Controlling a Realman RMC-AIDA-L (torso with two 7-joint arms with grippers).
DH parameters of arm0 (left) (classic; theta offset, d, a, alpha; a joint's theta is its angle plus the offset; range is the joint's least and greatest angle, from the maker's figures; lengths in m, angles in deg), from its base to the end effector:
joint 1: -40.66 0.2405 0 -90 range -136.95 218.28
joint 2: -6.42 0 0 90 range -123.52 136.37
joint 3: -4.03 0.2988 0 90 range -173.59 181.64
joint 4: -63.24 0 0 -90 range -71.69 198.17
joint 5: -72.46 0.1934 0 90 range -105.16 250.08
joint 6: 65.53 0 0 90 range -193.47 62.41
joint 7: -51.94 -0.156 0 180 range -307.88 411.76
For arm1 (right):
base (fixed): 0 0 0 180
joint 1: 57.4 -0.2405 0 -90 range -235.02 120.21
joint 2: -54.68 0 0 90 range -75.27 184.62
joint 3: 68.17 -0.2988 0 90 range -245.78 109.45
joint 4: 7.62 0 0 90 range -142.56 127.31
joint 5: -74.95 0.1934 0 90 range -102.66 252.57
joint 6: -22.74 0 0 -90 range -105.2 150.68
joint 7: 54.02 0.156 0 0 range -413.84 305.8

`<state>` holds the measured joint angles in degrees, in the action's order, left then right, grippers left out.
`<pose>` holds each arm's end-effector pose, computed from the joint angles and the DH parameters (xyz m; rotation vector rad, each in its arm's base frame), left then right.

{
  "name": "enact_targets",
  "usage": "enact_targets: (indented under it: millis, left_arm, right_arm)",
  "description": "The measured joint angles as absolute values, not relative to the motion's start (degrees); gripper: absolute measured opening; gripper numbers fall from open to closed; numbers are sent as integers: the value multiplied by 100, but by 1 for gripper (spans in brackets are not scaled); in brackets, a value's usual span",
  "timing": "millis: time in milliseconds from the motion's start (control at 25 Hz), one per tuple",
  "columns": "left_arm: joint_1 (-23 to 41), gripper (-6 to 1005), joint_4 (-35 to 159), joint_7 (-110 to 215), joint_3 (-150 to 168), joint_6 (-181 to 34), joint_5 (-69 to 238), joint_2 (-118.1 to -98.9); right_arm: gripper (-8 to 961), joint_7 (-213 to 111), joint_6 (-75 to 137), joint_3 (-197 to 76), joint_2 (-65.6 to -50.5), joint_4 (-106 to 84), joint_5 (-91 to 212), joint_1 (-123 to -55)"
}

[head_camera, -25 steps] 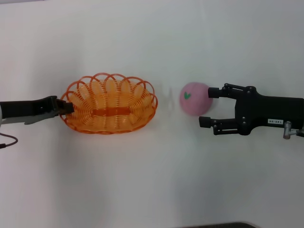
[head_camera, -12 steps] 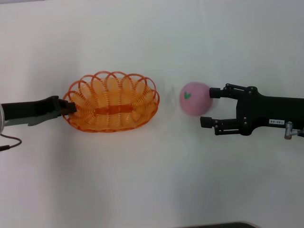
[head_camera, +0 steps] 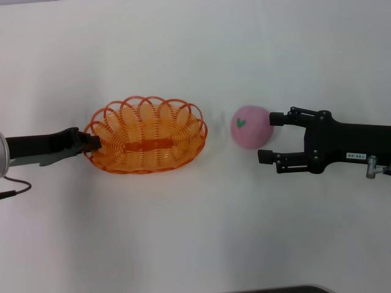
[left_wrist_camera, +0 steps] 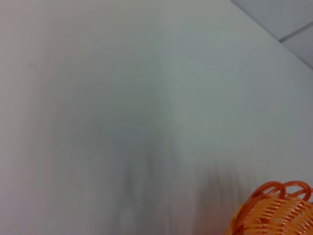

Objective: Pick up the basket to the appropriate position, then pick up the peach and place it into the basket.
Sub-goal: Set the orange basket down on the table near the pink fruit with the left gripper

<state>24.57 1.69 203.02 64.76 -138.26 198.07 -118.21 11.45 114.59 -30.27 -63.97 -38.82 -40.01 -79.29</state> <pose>-0.3170 0.3069 -0.0563 -2.0555 -1.9032 -0.3705 0.3271 0.2790 -0.0440 -2.7112 0.6090 0.7145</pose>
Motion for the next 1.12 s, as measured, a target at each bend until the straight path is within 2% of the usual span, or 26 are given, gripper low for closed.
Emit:
enact_targets:
  millis: [320, 520, 1120]
  left_arm:
    - [2498, 61, 130, 20279, 6439, -13900, 19657, -11821]
    - [2498, 109, 171, 20280, 6394, -13967, 19654, -11821]
    - [2417, 575, 55, 19353, 4971, -14964, 19588, -11752]
  right_arm:
    - [940, 1145, 11454, -3006, -6397, -3889, -4006, -7917]
    - [940, 1145, 11451, -2998, -6397, -3891, -4009, -7912]
    - [940, 1146, 11450, -2998, -6420, -3954, -4010, -7936]
